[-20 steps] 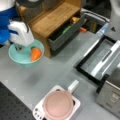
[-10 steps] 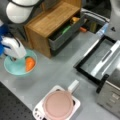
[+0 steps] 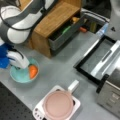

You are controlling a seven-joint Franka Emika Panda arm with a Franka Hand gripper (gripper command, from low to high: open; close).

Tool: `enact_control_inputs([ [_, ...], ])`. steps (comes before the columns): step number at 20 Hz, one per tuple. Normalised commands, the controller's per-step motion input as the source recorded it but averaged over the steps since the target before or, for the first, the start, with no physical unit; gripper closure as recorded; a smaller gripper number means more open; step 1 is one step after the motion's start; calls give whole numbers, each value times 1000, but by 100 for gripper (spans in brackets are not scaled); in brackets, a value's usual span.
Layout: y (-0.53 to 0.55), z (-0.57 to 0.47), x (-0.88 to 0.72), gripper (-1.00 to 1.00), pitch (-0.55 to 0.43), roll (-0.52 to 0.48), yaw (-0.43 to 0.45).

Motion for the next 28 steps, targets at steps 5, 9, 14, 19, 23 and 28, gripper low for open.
enact_control_inputs([
  [5,-70,-235,288,100,54,-83,136],
  [9,94,-284,278,100,51,-141,105],
  [14,184,-150,269,100,58,-98,81],
  [19,118,49,213,100,61,-45,74],
  [23,100,63,170,100,64,-46,72],
  [28,117,53,143,-100,63,-52,77],
])
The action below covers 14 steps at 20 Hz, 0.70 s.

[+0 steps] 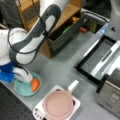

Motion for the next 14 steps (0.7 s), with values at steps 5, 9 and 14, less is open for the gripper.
enact_control_inputs([
  [5,115,32,138,-100,47,-54,75],
  [9,65,23,131,-100,37,-79,63],
  [14,26,4,116,-100,31,-96,50],
])
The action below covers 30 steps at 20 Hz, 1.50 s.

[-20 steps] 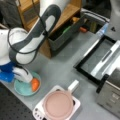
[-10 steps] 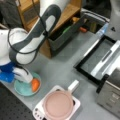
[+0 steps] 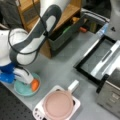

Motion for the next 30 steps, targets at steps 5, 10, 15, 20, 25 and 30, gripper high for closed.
enact_control_inputs([
  [5,14,13,106,-100,36,-122,32],
  [10,15,132,115,-100,65,-181,-24],
  [15,77,351,86,-100,122,-301,-79],
  [20,161,244,4,-100,151,-333,-34],
  [25,242,134,-34,-100,127,-321,-43],
  [30,348,235,-107,-100,121,-330,-93],
])
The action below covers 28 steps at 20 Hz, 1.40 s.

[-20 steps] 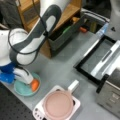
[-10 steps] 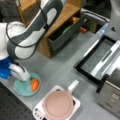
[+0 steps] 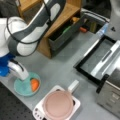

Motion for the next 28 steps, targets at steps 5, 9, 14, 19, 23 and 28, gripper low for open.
enact_control_inputs([
  [5,491,302,-214,-100,109,-308,-102],
  [9,546,122,-320,-100,72,-331,-80],
  [14,574,5,-521,-100,6,-348,-85],
  [19,565,-16,-802,-100,-89,-354,-78],
  [23,447,-84,-870,-100,-186,-348,-49],
  [28,347,-138,-872,-100,-261,-342,-20],
])
